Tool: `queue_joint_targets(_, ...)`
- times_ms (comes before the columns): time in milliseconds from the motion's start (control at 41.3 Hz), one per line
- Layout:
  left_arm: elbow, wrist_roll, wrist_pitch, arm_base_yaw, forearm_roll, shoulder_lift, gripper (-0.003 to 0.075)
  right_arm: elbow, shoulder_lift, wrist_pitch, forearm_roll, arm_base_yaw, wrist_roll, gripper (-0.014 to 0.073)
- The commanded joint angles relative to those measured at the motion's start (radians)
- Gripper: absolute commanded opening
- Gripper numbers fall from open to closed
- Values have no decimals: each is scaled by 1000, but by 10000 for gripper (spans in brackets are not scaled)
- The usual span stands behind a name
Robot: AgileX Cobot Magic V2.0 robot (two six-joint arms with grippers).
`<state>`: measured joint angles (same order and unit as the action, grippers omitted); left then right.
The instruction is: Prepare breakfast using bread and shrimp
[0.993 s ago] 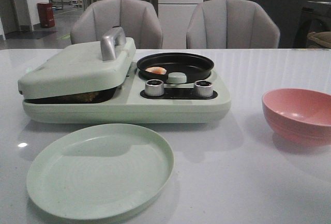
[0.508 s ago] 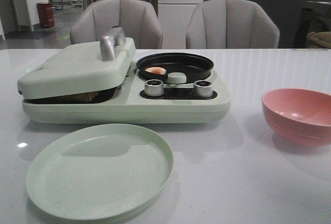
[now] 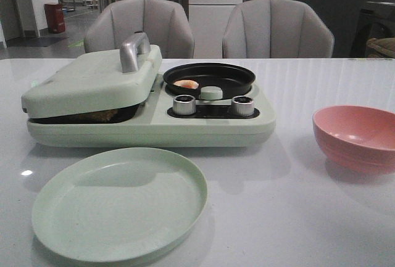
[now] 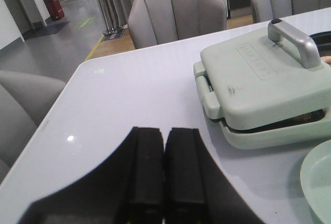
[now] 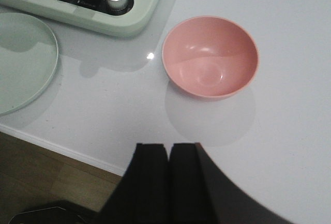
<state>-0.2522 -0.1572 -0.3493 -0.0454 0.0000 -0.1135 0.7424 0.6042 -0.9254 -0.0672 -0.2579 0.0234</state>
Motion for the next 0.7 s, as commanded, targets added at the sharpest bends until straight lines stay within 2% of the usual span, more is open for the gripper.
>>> queue_joint_targets(0, 35, 12, 148, 14, -44, 38, 101, 26, 0, 70, 5, 0, 1, 15)
queue_joint_targets(363, 189, 16, 391, 14, -44, 93, 101, 26, 0, 70, 5, 0, 1, 15)
queue_joint_targets(581, 255, 163, 396, 51, 23, 142, 104, 26, 0, 66, 5, 0, 1, 15)
queue_joint_targets(678, 282, 182, 408, 65, 29, 142, 104, 26, 1, 65, 5, 0, 1, 15)
